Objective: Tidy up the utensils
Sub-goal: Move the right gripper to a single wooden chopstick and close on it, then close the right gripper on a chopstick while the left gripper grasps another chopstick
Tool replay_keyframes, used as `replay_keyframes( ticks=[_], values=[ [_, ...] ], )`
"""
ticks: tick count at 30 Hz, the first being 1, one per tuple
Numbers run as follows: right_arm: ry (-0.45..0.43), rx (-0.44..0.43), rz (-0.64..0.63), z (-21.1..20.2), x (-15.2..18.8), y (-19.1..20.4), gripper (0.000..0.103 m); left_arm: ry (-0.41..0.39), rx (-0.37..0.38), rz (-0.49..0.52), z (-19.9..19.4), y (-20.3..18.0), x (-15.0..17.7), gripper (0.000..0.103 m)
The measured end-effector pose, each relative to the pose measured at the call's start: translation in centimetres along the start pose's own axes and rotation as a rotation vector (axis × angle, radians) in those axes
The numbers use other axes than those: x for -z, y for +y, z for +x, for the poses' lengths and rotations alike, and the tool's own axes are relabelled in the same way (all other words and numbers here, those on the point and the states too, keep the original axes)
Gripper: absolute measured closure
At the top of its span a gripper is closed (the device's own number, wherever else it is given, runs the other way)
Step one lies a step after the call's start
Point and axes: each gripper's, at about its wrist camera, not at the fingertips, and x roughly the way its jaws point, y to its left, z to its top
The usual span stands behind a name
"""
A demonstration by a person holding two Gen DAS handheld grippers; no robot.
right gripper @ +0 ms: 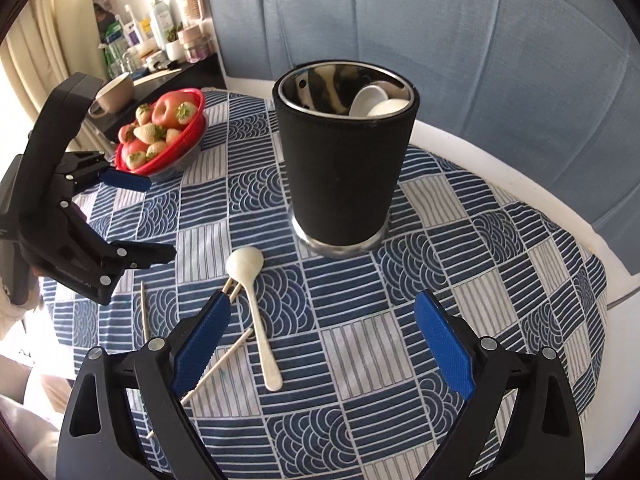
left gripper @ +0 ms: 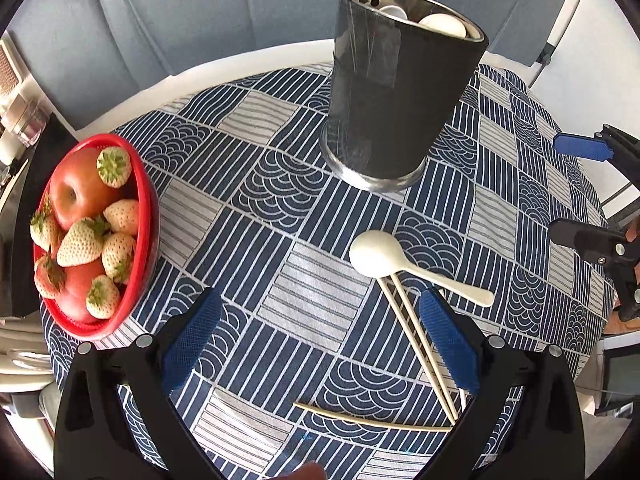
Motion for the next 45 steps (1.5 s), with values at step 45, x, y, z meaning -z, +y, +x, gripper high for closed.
replay_keyframes(
  ticks=[45],
  values=[
    [0.203, 0.068, 0.126, 7.9, 9.8, 7.5, 0.007, 0.194, -0.162, -0.383, 4.4, -2.4, 12.0, 0.004]
  ],
)
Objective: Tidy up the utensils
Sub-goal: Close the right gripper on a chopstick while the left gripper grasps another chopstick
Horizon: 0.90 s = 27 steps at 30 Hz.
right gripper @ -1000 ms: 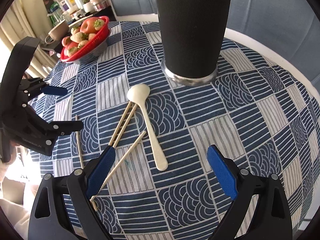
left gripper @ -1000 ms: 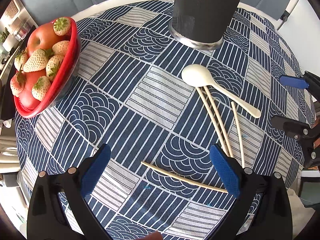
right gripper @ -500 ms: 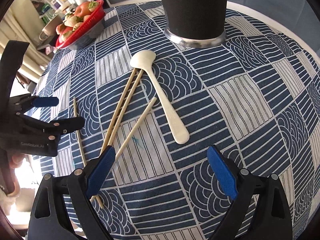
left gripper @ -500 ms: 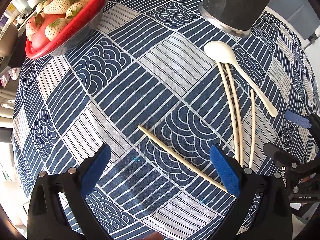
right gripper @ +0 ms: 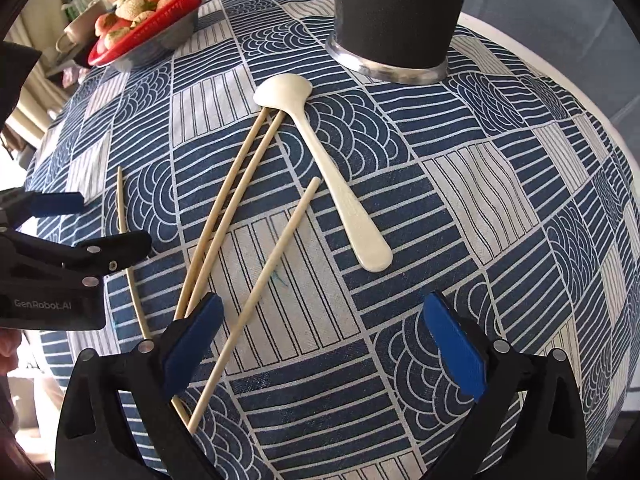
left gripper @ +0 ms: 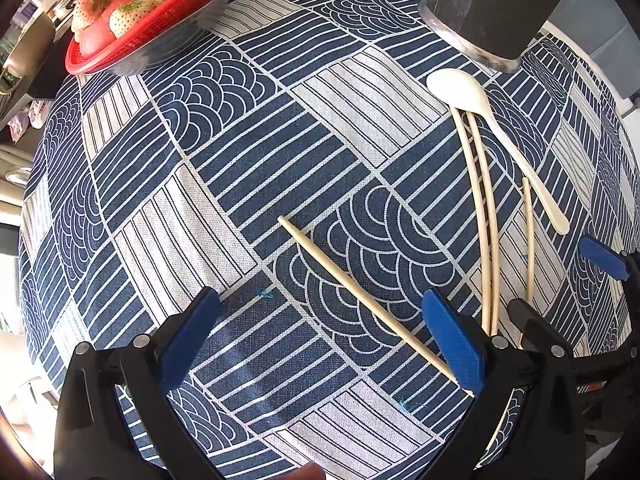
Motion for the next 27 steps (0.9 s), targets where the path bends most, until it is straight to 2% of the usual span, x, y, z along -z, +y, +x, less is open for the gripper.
replay_keyframes(
  ticks=[4, 7, 11, 15, 17, 18, 19, 20, 21, 22, 23, 24, 27],
  values=[
    [0.009, 0.008, 0.016, -0.1, 0.1, 0.0, 0.006, -0.034, -0.001, -0.006, -0.1, 0.3, 0.6, 0.004],
    [0.021, -0.002, -0.018, 0.0, 0.0, 0.2, 0.006, -0.050, -0.004, -0.010, -0.4, 0.4, 1.2, 0.004],
    [0.067, -0.018, -0.059, 0.2, -0.1, 0.4, 0.006, -0.011, -0.014, -0.061, -0.5, 0.5, 1.3, 0.004],
    [0.092, -0.008, -0.048, -0.1, 0.5, -0.2, 0.008, 0.012, -0.023, -0.121, -0.7, 0.7, 1.8, 0.006],
    [0.091, -0.015, -0.075, -0.4, 0.8, -0.4, 0.014, 0.013, -0.022, -0.111, -1.0, 0.6, 2.1, 0.014],
    [0.082, -0.019, -0.092, -0.8, 0.8, -0.5, 0.028, 0.015, -0.020, -0.107, -1.3, 0.8, 2.3, 0.022],
    [0.072, -0.025, -0.108, -1.3, 0.8, -0.5, 0.052, 0.015, -0.018, -0.101, -1.6, 0.9, 2.5, 0.033],
    [0.067, -0.030, -0.123, -1.7, 1.0, -0.6, 0.066, 0.017, -0.017, -0.095, -2.0, 1.0, 2.7, 0.040],
    [0.068, -0.038, -0.138, -1.9, 1.1, -0.6, 0.095, 0.017, -0.012, -0.091, -2.3, 1.3, 2.8, 0.058],
    [0.066, -0.045, -0.149, -1.9, 1.1, -0.7, 0.098, 0.022, -0.010, -0.092, -2.5, 1.7, 3.0, 0.079],
    [0.064, -0.061, -0.154, -2.0, 1.2, -1.0, 0.098, 0.032, 0.000, -0.106, -2.6, 2.2, 3.0, 0.090],
    [0.068, -0.077, -0.153, -2.0, 1.1, -1.3, 0.098, 0.045, 0.023, -0.130, -2.6, 2.8, 3.0, 0.096],
    [0.093, -0.143, -0.110, -1.9, 0.7, -2.8, 0.098, 0.069, 0.062, -0.173, -2.5, 4.1, 3.5, 0.098]
  ],
)
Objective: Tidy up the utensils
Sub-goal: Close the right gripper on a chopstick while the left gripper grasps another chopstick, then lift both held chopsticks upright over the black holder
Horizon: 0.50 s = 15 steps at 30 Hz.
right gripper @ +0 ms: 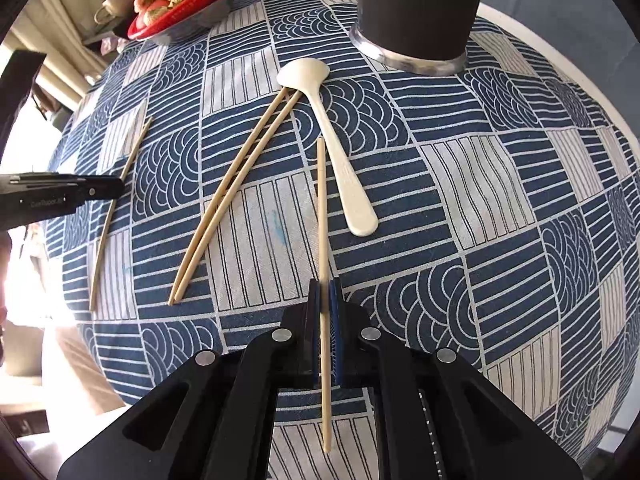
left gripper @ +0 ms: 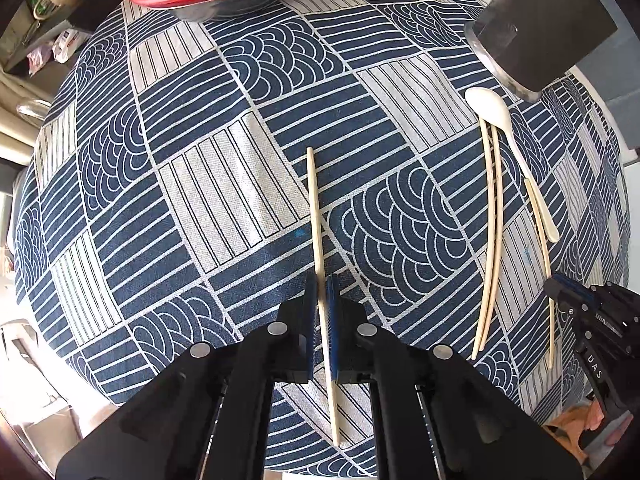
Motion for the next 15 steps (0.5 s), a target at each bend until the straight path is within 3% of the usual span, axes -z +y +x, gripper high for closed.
replay_keyframes(
  ticks=[7, 15],
  values=[
    [-0.013, -0.023, 0.060, -1.7, 0.0, -2.7, 0.098, 0.012, -0.013, -0.025, -0.8, 2.1, -0.3, 0.098],
    [-0.080, 0.004, 0.107, -5.1, 0.6, -6.2, 0.098, -0.040, -0.031, -0.013, -3.7, 2.1, -2.5, 0.098]
  ],
)
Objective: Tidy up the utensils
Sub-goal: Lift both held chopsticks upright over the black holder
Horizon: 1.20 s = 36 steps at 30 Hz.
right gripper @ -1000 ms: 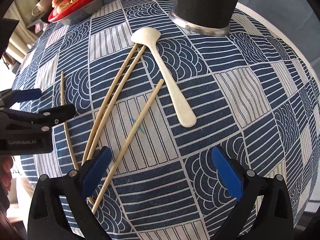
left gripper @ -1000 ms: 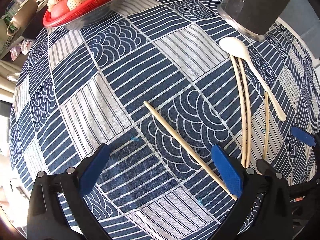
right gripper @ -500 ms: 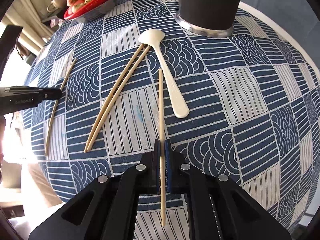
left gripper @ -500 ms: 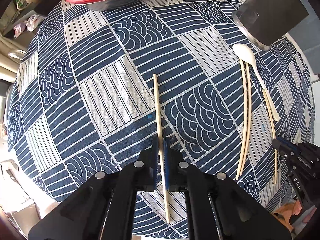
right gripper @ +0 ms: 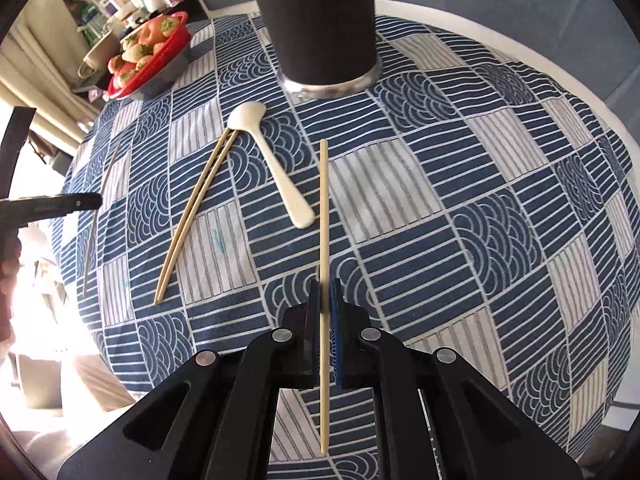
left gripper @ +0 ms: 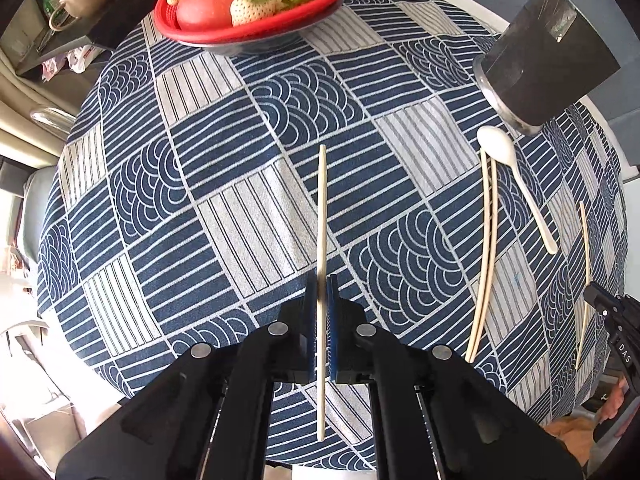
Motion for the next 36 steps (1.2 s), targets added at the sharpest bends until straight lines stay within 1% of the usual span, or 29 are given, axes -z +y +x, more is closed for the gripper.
replay_keyframes(
  ticks=[2, 5, 6, 14, 17, 22, 27, 32, 36],
  values=[
    [-0.021, -0.003, 0.012, -1.1, -0.1, -1.2, 0.098, -0.023, 0.006, 0.006, -1.0, -0.4, -0.8, 0.098],
    [-0.060, 0.021, 0.009, -2.5, -0.6, -2.5, 0.098, -0.061, 0.004, 0.021, -2.8, -1.4, -2.1, 0.098],
    [-0.075, 0.028, 0.005, -3.0, -0.8, -2.8, 0.098, -0.075, 0.000, 0.025, -3.4, -1.7, -3.3, 0.098],
    [-0.185, 0.030, -0.018, -5.8, -3.4, -5.0, 0.098, -0.184, -0.018, 0.058, -7.9, -5.4, -5.7, 0.098],
    [-0.225, 0.042, -0.031, -6.9, -4.5, -5.5, 0.098, -0.215, -0.015, 0.077, -9.3, -6.4, -6.7, 0.098],
    [-0.293, 0.041, -0.033, -9.1, -6.9, -5.8, 0.098, -0.269, 0.000, 0.108, -11.5, -7.9, -9.3, 0.098],
    [-0.387, 0.058, -0.050, -11.7, -10.0, -5.2, 0.098, -0.336, 0.024, 0.174, -13.5, -10.3, -12.6, 0.098],
    [-0.470, 0.016, -0.046, -13.8, -13.3, -4.6, 0.098, -0.399, 0.096, 0.233, -15.2, -12.8, -15.7, 0.098],
    [-0.541, 0.000, -0.056, -14.8, -15.7, -4.0, 0.098, -0.428, 0.144, 0.275, -15.8, -14.5, -18.0, 0.098]
  ],
)
